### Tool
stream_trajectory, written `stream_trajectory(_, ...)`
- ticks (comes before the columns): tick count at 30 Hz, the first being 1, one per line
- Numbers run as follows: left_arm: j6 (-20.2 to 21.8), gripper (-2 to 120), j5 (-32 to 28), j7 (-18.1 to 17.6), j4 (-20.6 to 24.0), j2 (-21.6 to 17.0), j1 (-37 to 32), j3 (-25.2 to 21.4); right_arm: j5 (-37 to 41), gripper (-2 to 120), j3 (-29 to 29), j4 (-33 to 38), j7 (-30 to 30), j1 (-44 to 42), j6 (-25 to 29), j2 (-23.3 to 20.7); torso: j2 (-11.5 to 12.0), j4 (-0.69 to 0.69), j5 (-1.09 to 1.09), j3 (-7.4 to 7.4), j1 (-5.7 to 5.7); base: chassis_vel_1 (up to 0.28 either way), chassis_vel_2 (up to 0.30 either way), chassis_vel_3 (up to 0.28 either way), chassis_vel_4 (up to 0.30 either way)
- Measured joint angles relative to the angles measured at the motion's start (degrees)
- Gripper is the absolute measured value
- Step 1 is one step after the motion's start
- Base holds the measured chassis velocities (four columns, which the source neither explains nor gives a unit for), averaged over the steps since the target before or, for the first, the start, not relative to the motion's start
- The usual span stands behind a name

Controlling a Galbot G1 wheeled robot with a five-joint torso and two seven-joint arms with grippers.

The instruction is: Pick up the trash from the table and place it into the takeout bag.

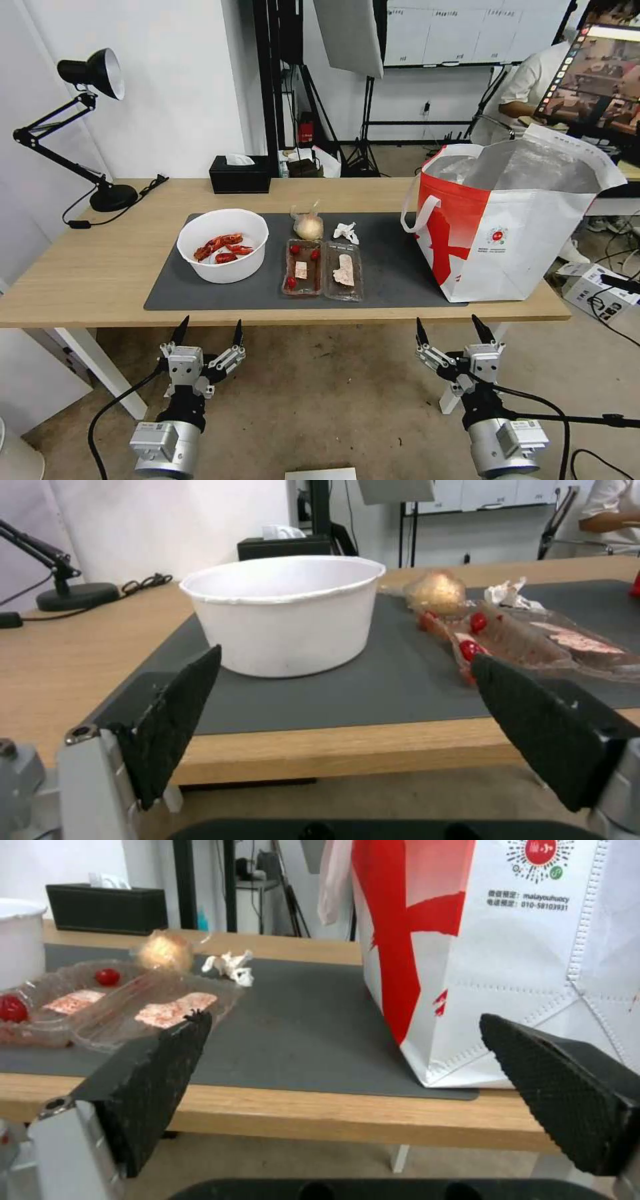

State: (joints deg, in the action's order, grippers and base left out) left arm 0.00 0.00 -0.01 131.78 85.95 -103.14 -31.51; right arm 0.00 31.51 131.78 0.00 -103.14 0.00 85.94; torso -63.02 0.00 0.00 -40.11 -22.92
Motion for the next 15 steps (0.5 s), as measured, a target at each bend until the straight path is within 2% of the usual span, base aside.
stream_trajectory(15,0.00,100,0.00,0.00,0.00,0.00,0.00,0.00,0.00,100,0.00,0.00,0.00,0.00,0.00,0.00,0.00,0.00,0.00,0.00,0.00,0.000,0.000,0.000,0.000)
